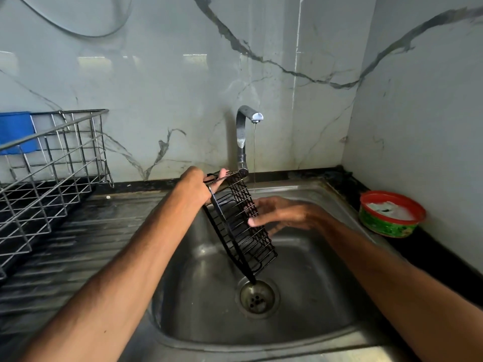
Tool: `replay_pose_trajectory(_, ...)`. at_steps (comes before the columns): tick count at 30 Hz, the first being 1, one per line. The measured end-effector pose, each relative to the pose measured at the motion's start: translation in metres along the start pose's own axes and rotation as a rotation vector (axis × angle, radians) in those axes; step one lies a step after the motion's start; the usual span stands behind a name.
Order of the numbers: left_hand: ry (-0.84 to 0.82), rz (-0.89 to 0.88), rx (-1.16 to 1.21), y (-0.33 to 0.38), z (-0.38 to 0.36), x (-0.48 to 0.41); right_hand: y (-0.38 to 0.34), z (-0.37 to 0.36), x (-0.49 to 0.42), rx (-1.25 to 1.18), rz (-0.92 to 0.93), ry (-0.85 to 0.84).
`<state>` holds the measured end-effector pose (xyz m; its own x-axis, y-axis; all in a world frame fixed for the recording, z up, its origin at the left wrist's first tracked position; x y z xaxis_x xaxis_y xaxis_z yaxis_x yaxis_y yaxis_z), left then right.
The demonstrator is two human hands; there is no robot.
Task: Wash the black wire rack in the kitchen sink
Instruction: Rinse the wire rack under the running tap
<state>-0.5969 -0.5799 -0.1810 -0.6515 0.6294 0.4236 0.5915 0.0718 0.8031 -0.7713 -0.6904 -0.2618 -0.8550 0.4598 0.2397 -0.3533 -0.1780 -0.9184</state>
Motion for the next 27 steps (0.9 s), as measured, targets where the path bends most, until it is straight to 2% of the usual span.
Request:
replay_pose_trajectory(4, -0.009, 0.050, -0.044, 0.001, 0.006, -0.024, -0.011, 0.001, 0.005, 0.151, 0.037, 0.111)
replay_pose_trajectory(11, -0.261, 0.043, -0.128, 0.013, 0.014, -0.022, -0.059, 0.010, 0.019, 0.355, 0.145, 0.243)
replay_pose_trajectory(16, -0.213, -0.032, -0.653, 0.024, 0.026, -0.032, -0.088, 0.012, 0.026, 0.548, 0.144, 0.297)
replay_pose_trajectory(21, -0.355, -0.048, -1.026, 0.019, 0.016, -0.015, -0.105, 0.006, 0.029, 0.800, 0.263, 0.379)
replay_pose_trajectory(27, -0.468, 0.053, -0.994, 0.004, 0.017, -0.017, -0.112, 0.019, 0.041, 0.894, 0.318, 0.433)
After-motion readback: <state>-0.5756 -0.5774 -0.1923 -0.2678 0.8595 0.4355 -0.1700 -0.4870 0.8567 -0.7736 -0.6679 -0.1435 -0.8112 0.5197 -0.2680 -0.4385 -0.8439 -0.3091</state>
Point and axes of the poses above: each hand's wrist, its own x-axis away from the middle knuckle, its own z-axis out of the back of the hand, y = z × x, the point moved 4 cm from there along -x, towards the middle knuckle, and after that the axes turned 3 degrees about -x, right-handed, at the moved point
